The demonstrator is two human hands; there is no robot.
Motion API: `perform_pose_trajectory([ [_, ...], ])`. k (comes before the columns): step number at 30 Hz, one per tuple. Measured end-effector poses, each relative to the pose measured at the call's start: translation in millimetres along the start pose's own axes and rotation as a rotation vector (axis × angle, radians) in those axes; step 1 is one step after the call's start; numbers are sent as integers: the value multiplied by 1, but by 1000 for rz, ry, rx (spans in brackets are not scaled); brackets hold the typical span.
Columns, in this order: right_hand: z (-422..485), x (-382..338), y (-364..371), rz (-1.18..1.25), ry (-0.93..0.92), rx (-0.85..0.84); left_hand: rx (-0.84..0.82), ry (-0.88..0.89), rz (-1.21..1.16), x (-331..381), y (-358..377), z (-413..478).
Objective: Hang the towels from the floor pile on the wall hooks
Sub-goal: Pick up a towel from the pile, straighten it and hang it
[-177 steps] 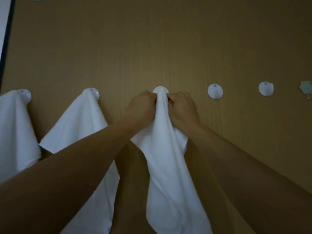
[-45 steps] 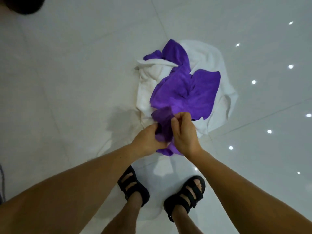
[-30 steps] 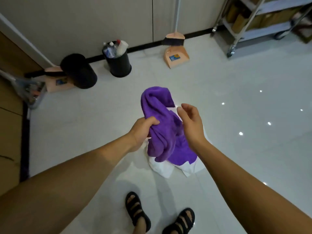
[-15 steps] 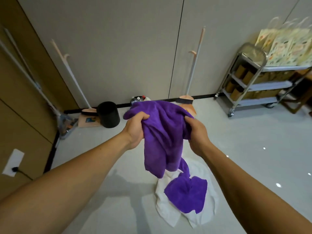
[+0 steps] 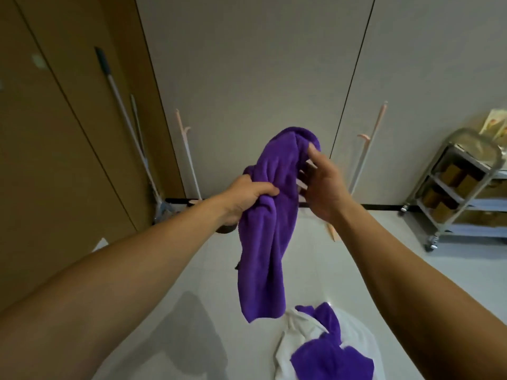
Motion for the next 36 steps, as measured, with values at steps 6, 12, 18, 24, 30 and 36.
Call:
perform_pose_trajectory([
  [6, -5, 39, -17, -164, 242, -257, 46, -8, -68, 48, -20, -17],
  [12, 2, 42, -16, -293, 295, -248, -223, -252, 298, 46, -55, -43],
  [18, 16, 32, -16, -384, 110, -74, 131, -284, 272, 24, -85, -62],
  [24, 22, 19, -15, -576, 387, -431, 231, -251, -79, 12, -113, -89],
  [30, 24, 32, -19, -605, 572, -628, 73, -164, -173, 6, -127, -118],
  [36, 23, 50, -22, -969, 637, -695, 301, -177, -93, -11, -135, -132],
])
Point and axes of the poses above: each hand's wrist, its own z-axis towards the middle knuckle, its own y-axis out of the palm, x = y × z, the point moved 1 cm from there along z, towards the middle knuckle, and after that the axes turned 5 degrees about x, right-handed, at the moved point
